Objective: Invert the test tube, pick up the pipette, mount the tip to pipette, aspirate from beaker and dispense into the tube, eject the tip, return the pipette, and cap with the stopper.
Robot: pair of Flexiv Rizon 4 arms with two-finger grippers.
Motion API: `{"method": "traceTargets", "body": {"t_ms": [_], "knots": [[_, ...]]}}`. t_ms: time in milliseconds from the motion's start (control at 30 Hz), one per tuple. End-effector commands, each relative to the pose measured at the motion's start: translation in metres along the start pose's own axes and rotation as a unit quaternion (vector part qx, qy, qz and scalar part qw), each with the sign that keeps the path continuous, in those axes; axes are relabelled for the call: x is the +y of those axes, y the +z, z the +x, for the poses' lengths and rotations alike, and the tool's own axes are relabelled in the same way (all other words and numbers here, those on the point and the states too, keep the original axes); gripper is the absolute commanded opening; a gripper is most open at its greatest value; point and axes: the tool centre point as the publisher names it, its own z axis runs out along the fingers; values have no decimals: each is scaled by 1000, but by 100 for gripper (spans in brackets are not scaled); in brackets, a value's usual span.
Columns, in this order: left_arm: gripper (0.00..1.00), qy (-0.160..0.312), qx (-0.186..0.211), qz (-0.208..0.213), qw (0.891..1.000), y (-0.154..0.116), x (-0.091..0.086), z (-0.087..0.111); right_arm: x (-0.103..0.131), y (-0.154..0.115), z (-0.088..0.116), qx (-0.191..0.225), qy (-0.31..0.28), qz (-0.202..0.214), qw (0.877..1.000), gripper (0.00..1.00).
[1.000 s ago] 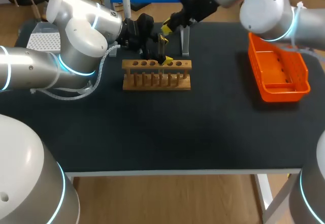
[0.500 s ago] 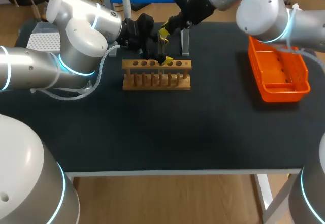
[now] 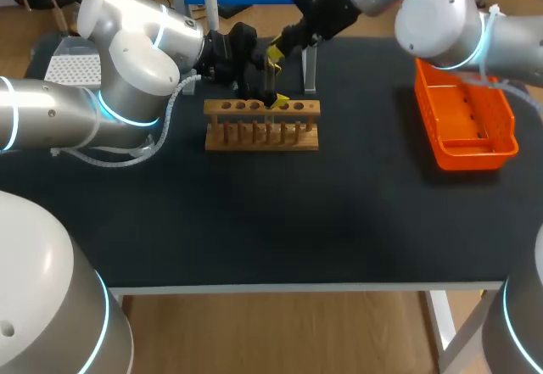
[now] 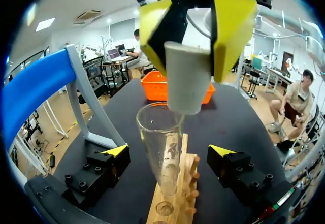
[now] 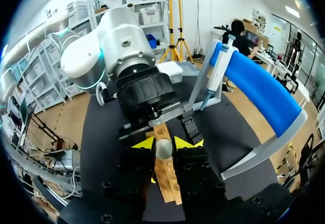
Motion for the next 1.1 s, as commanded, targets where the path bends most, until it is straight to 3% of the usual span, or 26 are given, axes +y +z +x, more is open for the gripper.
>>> {"method": "traceTargets", "body": {"t_ms": [33, 1100], "knots": [[100, 0, 0, -2, 1000, 0, -1, 0, 5, -4, -2, 0, -3, 6, 1000, 0], [100, 0, 0, -2, 1000, 0, -1, 0, 13, 2, -1, 5, -11, 23, 1000, 0]]}}
